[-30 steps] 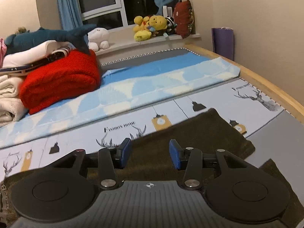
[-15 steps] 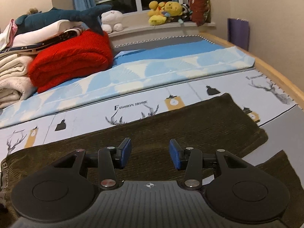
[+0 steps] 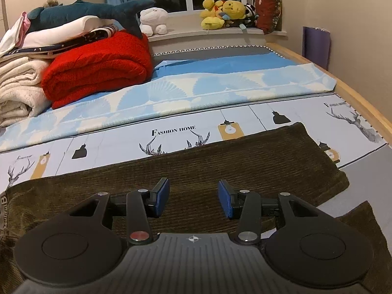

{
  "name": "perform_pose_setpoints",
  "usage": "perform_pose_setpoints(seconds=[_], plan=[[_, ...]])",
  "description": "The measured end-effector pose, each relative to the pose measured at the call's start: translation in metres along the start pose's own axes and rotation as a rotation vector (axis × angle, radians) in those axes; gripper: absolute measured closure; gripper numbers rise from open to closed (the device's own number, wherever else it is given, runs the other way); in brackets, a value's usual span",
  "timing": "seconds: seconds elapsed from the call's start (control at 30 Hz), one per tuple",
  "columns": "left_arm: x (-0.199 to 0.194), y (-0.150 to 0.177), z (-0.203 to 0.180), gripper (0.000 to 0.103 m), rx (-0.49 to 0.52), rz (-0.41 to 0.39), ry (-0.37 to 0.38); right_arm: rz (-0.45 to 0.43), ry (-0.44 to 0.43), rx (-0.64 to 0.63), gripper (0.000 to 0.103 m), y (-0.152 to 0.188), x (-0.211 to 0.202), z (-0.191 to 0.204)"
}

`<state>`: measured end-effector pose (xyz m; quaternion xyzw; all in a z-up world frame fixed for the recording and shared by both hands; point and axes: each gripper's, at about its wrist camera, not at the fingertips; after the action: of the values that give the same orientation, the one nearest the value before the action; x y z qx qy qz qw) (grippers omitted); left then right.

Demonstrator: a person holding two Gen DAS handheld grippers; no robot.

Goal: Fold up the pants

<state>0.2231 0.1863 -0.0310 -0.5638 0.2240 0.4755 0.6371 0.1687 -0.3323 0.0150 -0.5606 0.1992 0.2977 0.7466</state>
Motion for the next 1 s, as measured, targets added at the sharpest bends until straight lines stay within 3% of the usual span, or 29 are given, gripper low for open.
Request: perform_pose_setpoints(seconds=[0.2,0.53,0.63,0.7,0.87,0.9,0.97,1.0], plan=[[-0.009,-0.011,-0.01,0.041,-0.03,-0.04,0.015,-0.019,0.018,-0.092,0.057,0.003,-0.001,0.009],[-0.006,-0.019,-0.044,0.033,-0.005,-0.094,0.03,-0.117,0.076,-0.373,0.06,0.01,-0.012,0.027],[-0.006,-0.022,-0.055,0.03,-0.009,-0.103,0.024,-0.128,0.077,-0.384,0.06,0.007,-0.014,0.025],[-0.005,-0.025,-0.062,0.018,-0.02,-0.098,0.022,-0.138,0.079,-0.377,0.06,0.006,-0.017,0.021],[-0.003,-0.03,-0.082,0.017,0.001,-0.116,0.024,-0.162,0.087,-0.331,0.061,0.004,-0.022,0.01],[-0.003,-0.031,-0.086,0.019,0.019,-0.131,0.027,-0.164,0.09,-0.321,0.061,0.003,-0.023,0.009],[-0.002,-0.035,-0.091,0.037,0.05,-0.166,0.019,-0.165,0.092,-0.29,0.061,0.002,-0.025,0.005],[0.0,-0.037,-0.092,0.059,0.05,-0.174,0.013,-0.164,0.088,-0.274,0.061,0.001,-0.026,0.003]])
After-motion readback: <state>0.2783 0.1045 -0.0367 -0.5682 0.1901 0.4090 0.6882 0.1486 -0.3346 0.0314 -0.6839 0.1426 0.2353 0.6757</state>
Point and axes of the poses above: each gripper's, at about its wrist camera, not at the fingertips, and x roughly the way its jaws point, z to its left, y to its underside, and after that the axes turned 13 degrees about -y, right-handed
